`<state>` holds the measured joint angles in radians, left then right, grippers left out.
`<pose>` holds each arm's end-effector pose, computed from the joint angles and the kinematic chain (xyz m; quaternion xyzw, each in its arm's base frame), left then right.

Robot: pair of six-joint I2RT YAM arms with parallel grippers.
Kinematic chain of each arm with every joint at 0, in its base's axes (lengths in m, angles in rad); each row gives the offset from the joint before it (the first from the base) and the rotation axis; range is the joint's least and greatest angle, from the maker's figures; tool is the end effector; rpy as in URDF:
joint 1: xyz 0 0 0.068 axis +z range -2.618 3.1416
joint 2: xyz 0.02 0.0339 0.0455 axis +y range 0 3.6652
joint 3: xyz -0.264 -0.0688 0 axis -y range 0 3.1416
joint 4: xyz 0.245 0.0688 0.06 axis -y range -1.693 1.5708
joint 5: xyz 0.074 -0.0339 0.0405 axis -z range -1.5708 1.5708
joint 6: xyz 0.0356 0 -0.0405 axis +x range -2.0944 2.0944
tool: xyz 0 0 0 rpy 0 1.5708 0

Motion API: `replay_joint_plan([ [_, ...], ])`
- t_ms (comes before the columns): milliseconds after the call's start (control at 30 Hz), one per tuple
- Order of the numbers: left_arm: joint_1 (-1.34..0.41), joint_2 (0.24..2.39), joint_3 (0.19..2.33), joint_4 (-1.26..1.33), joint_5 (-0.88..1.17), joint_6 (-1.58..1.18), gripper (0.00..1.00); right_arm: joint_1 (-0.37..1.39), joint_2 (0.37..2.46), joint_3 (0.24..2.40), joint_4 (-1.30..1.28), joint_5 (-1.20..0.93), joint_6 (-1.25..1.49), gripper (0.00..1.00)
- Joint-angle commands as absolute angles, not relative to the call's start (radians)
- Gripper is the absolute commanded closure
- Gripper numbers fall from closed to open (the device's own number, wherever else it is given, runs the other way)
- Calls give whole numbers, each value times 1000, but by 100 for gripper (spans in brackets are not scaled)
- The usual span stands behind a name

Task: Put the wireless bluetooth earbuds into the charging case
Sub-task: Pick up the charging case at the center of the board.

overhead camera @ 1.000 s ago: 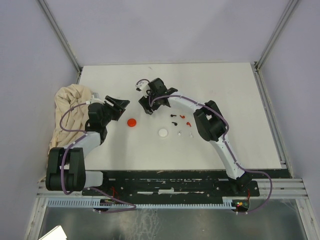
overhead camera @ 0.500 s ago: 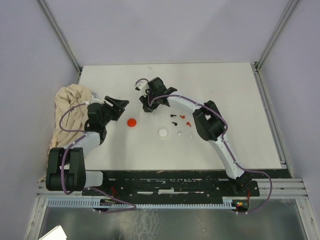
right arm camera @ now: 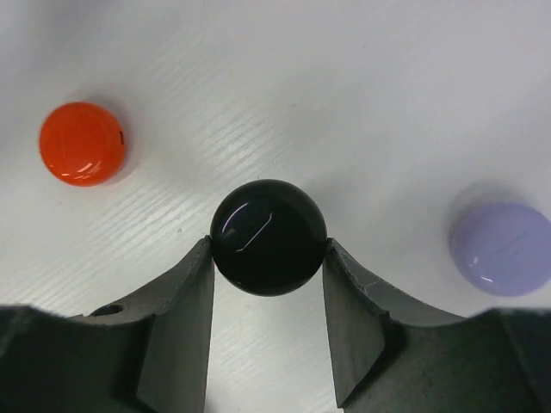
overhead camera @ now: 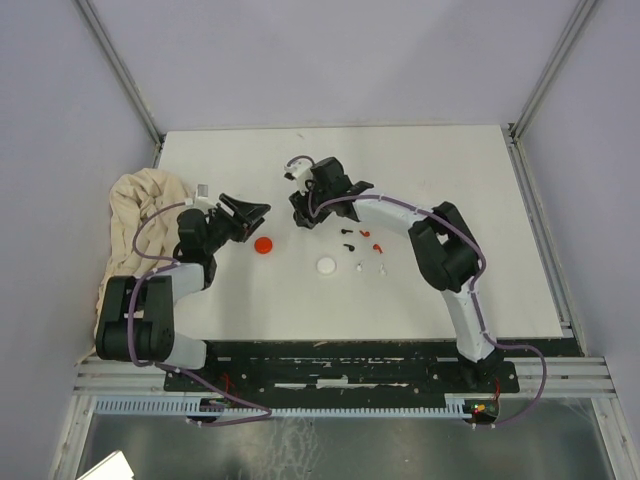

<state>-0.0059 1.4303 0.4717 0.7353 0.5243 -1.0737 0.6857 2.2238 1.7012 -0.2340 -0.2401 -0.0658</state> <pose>0.2750 -0.0194 0.1857 -0.2449 0.7320 -0.4834 0.4128 0.3829 0.3242 0.1784 -0.3787 0.8307 0.2246 0.3408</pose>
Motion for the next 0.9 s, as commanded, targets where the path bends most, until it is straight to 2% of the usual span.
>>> replay_joint_plan([
  [0, -4, 1445, 474, 891, 642, -1093, 31, 668, 2054, 1647, -166, -281, 22, 69],
  [300, -48, 1533, 464, 1062, 721, -1148, 32, 663, 1927, 1530, -157, -353, 61, 68],
  [867, -177, 1634, 541, 1059, 678, -1130, 34, 663, 1848, 1465, -164, -380, 73, 69],
])
